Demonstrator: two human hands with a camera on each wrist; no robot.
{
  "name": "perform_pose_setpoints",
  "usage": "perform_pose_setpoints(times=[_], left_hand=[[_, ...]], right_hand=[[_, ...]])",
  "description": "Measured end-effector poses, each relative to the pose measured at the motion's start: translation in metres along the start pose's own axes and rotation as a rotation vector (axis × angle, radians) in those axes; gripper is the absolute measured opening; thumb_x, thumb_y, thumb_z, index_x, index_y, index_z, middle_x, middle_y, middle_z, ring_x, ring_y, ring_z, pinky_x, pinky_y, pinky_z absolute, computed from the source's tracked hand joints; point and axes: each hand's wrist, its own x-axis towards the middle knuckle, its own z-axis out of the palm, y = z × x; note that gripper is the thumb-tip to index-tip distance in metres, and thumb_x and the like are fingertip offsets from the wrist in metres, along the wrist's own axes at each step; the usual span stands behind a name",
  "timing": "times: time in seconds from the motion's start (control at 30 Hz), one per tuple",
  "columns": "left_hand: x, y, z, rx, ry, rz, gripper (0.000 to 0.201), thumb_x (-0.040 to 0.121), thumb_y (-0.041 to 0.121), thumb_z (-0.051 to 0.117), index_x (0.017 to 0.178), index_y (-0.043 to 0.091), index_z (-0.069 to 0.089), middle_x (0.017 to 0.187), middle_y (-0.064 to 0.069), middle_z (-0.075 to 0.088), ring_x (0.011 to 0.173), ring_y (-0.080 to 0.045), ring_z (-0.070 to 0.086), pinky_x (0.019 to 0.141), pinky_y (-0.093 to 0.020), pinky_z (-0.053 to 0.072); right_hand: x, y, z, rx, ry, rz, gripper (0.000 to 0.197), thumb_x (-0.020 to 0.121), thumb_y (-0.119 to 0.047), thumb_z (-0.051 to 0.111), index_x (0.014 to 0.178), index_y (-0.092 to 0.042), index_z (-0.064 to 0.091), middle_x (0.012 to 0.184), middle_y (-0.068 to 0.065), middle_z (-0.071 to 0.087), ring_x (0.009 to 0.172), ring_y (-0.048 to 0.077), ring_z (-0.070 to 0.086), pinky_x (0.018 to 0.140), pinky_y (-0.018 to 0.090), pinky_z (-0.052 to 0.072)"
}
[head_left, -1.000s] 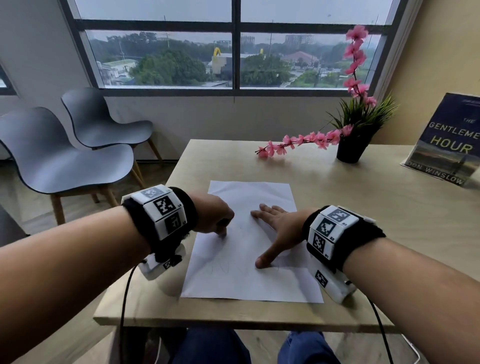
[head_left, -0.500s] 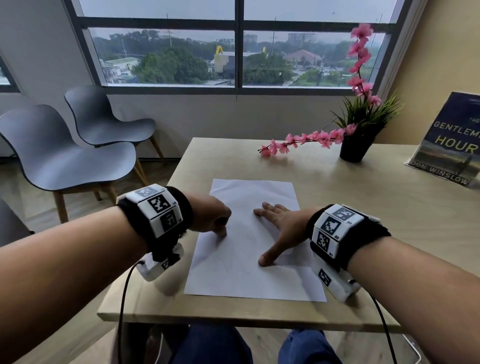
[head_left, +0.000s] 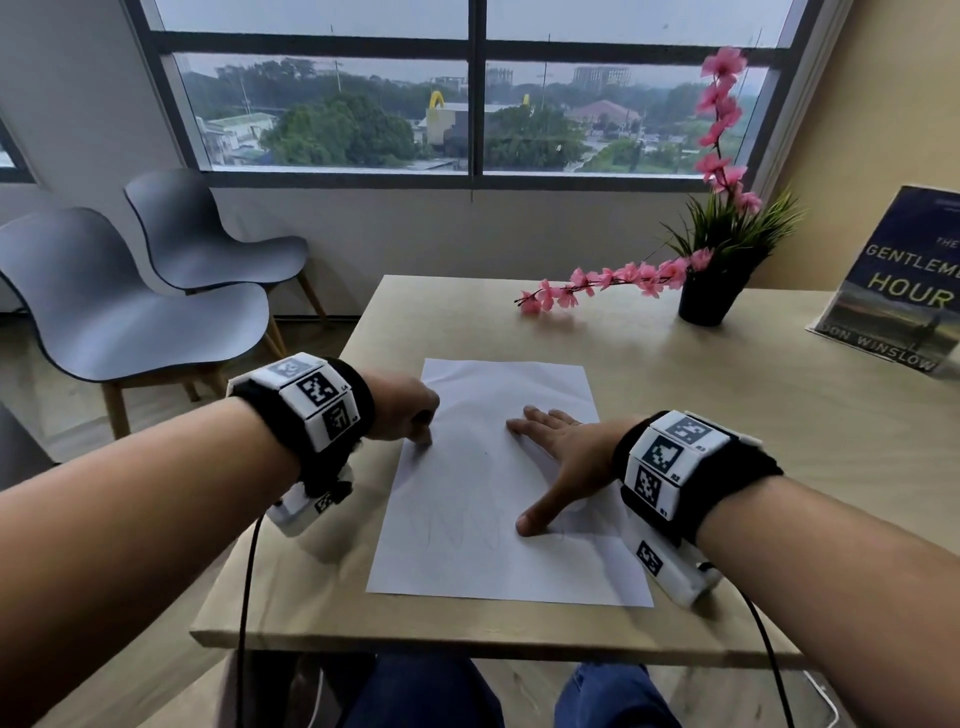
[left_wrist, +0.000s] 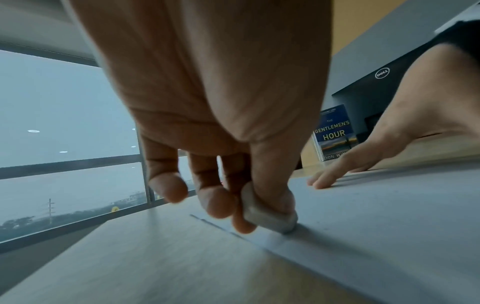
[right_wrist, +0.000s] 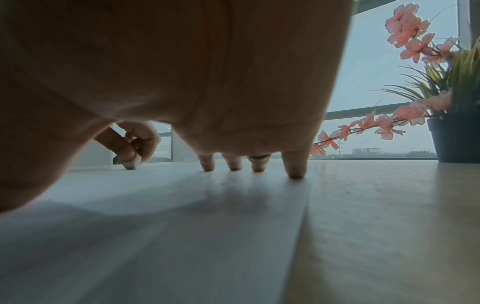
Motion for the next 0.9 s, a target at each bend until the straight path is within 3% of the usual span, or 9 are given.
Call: perform_pose_setpoints(times=[0.13,0.4,0.5,0.57,0.63,0.7,0.73,0.9], left_hand=[[-0.003,0.011,0.004,0.048,-0.038,0.068,0.028,0.097,0.034,0.049,0.112,0.012,0.056,0.116,-0.004,0.059,0.100,-0.023,0.054,0.076,-0.028,0.036],[-0.003,0.004,-0.007,0.033,0.002,-0.034,0.031,0.097,0.037,0.049,0.114,0.012,0.056,0.121,-0.006,0.059,0.110,-0.026,0.055,0.085,-0.030,0.041],[-0.013,0.025,-0.010,-0.024,0.064,0.075,0.030,0.096,0.039,0.048,0.110,0.013,0.056,0.119,-0.003,0.057,0.106,-0.024,0.055,0.087,-0.033,0.044],[-0.022,0.046,-0.008,-0.067,0.033,0.175,0.030,0.096,0.040,0.048,0.109,0.015,0.057,0.119,-0.002,0.053,0.103,-0.023,0.056,0.086,-0.033,0.045],[-0.027,0.061,-0.004,-0.053,-0.018,0.206,0.031,0.096,0.041,0.049,0.113,0.017,0.057,0.122,-0.001,0.049,0.103,-0.025,0.056,0.087,-0.034,0.046],[-0.027,0.061,0.000,-0.034,-0.035,0.163,0.031,0.095,0.039,0.050,0.115,0.016,0.058,0.125,-0.003,0.048,0.106,-0.027,0.056,0.089,-0.034,0.045],[-0.027,0.057,0.001,-0.037,-0.031,0.131,0.032,0.095,0.038,0.051,0.115,0.016,0.058,0.125,-0.004,0.047,0.107,-0.028,0.056,0.089,-0.033,0.045],[-0.028,0.029,-0.001,-0.069,-0.048,0.027,0.032,0.093,0.041,0.053,0.112,0.016,0.059,0.124,-0.002,0.051,0.109,-0.025,0.056,0.090,-0.030,0.043]], right_hand=[[0.000,0.001,0.000,-0.002,-0.003,0.000,0.127,0.060,-0.075,0.071,0.152,-0.039,-0.011,0.159,-0.014,-0.021,0.148,0.011,-0.015,0.120,0.052,0.005],[-0.002,0.000,0.000,0.001,0.018,0.002,0.126,0.061,-0.074,0.071,0.152,-0.039,-0.009,0.160,-0.015,-0.018,0.149,0.011,-0.012,0.120,0.051,0.005],[-0.002,-0.002,-0.001,0.048,0.051,0.037,0.126,0.055,-0.076,0.072,0.151,-0.039,0.001,0.162,-0.011,0.002,0.149,0.017,0.013,0.118,0.048,0.018],[-0.003,-0.004,-0.002,0.063,0.085,0.049,0.122,0.051,-0.080,0.070,0.148,-0.038,0.010,0.158,-0.005,0.017,0.143,0.020,0.027,0.115,0.047,0.026],[-0.007,-0.006,-0.005,0.010,0.087,0.025,0.117,0.059,-0.080,0.066,0.151,-0.034,0.011,0.162,-0.004,0.005,0.149,0.019,0.012,0.118,0.049,0.019],[-0.017,-0.004,-0.010,-0.047,0.076,0.010,0.110,0.066,-0.080,0.061,0.153,-0.037,0.009,0.162,-0.008,-0.012,0.149,0.014,-0.008,0.119,0.052,0.009],[-0.023,-0.002,-0.013,-0.058,0.071,0.010,0.108,0.066,-0.079,0.061,0.153,-0.039,0.010,0.162,-0.010,-0.013,0.149,0.012,-0.011,0.119,0.053,0.007],[-0.044,0.014,-0.007,-0.024,0.040,-0.004,0.106,0.070,-0.064,0.072,0.154,-0.035,0.015,0.162,-0.013,0.008,0.147,0.011,0.017,0.120,0.037,0.016]])
